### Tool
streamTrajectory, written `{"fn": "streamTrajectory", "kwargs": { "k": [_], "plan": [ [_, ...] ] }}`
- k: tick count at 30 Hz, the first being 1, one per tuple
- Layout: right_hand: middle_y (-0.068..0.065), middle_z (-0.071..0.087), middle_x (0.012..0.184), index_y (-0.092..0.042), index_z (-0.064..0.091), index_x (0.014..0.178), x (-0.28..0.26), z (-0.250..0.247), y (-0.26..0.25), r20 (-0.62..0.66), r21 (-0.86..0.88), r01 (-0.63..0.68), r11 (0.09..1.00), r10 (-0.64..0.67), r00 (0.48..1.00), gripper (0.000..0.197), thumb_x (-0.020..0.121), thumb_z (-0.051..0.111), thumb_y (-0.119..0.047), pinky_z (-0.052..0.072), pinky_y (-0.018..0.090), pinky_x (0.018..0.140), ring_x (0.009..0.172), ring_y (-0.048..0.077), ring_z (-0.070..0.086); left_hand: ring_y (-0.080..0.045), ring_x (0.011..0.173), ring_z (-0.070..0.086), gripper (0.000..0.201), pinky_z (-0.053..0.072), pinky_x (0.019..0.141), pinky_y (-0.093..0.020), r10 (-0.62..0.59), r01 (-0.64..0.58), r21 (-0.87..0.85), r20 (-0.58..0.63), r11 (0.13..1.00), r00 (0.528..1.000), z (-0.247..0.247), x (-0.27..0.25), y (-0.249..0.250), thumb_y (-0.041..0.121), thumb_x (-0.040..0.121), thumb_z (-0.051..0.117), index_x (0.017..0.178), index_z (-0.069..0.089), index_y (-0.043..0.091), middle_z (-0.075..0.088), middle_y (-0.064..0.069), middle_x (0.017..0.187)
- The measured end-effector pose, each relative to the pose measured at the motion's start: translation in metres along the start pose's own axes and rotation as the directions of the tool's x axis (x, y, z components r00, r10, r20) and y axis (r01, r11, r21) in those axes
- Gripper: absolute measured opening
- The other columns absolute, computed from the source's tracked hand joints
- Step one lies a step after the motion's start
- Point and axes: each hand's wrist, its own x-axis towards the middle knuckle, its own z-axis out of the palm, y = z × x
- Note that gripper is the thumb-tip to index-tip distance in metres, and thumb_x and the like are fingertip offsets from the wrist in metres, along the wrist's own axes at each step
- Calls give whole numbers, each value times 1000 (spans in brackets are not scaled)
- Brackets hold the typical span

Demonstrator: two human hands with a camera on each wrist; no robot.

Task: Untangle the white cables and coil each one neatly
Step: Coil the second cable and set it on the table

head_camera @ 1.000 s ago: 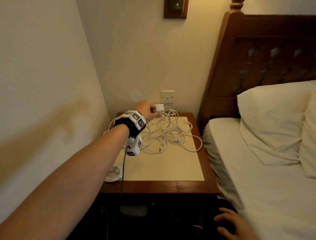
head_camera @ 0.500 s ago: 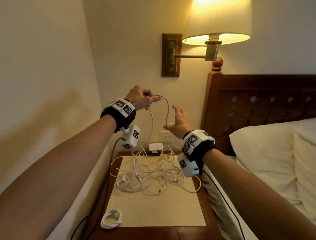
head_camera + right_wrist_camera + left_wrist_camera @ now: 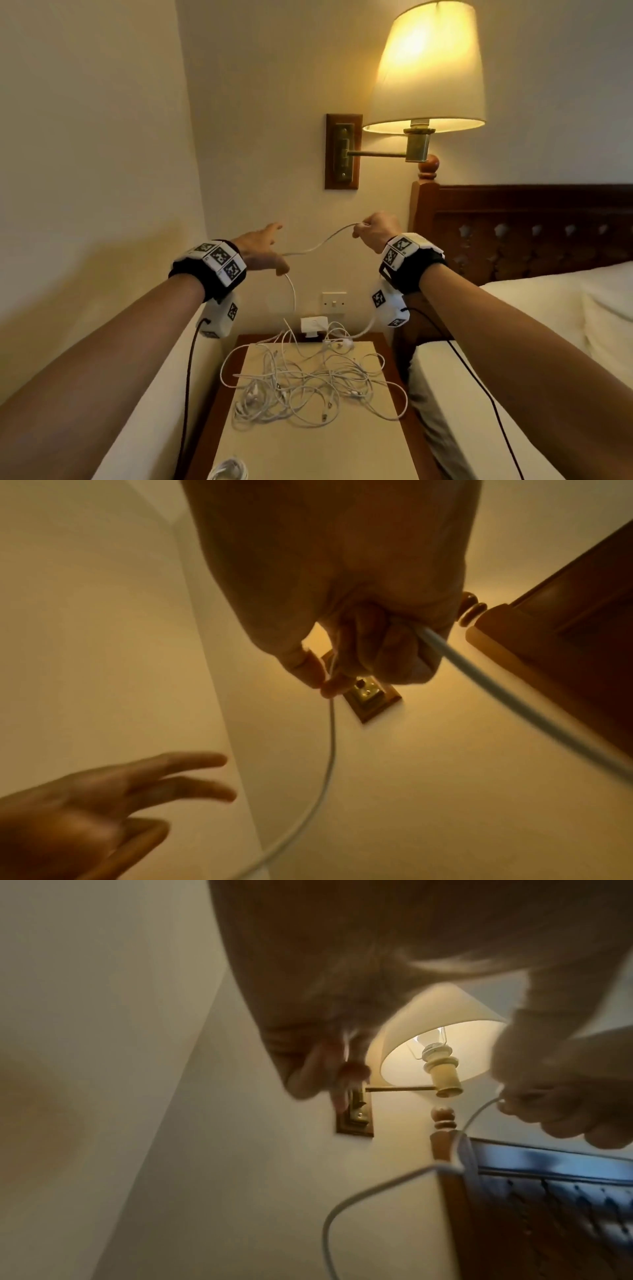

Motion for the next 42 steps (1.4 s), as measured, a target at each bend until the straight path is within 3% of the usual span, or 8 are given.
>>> {"fn": "streamTrajectory", "kwargs": {
  "k": [4,8,12,21,27,29,35,42],
  "plan": [
    [6,51,79,-6,60,97,-18,-7,-19,129,176,-77,981,55,990,30,98,45,-32,41,29,58,67,18,48,-23,96,57,66,43,84,-31,191,-231,-89,-327,969,926,6,-1,17,32,86,68,143,38,22,54,-1,135],
    [1,47,71,-9,57,92,-38,-8,-36,131,168,164,972,-187,974,23,100,38,-18,36,25,54,62,14,43,-18,72,65,50,55,57,-34,283,-374,-300,-306,878,909,23,6,46,19,100,49,147,33,20,51,-2,136],
    [-1,47,69,-14,59,80,-48,-14,-26,156,203,254,946,-288,945,30,102,39,-21,35,24,53,61,12,43,-28,87,66,22,57,83,-44,314,-424,-409,-310,808,897,27,10,53,9,99,49,116,63,7,66,-15,108],
    [-3,26,57,-16,42,69,-80,5,63,332,606,-40,795,-207,920,40,105,37,-31,23,23,46,48,11,22,-29,83,69,18,53,81,-36,20,-287,-251,-720,925,694,-17,8,8,12,96,56,86,70,7,73,-16,87],
    [-3,27,56,-15,46,70,-74,1,49,89,623,-29,782,-34,995,38,105,39,-29,21,22,41,42,9,25,-17,66,70,47,59,64,-29,83,-172,-160,-450,972,889,9,-6,8,4,85,65,130,59,16,64,1,117],
    [-4,31,53,-15,51,70,-69,-1,33,66,564,-3,826,-42,997,38,104,42,-32,22,21,39,41,10,27,-21,90,68,56,53,84,-29,239,-267,2,-455,964,858,20,-14,23,8,82,66,135,54,23,64,5,122],
    [-3,36,56,-14,56,75,-75,-8,-9,129,525,44,850,-130,983,36,103,43,-33,25,24,40,45,10,31,-18,72,65,34,55,53,-27,352,-444,-378,-289,812,890,37,-21,70,10,96,55,129,57,20,62,4,104],
    [-5,32,57,-18,50,74,-93,-19,5,288,632,-38,774,-190,939,37,104,38,-37,22,21,41,45,8,27,-4,44,55,13,45,45,-15,175,-438,-288,-631,852,755,25,-13,53,17,95,59,86,67,12,57,10,66]
  ]
}}
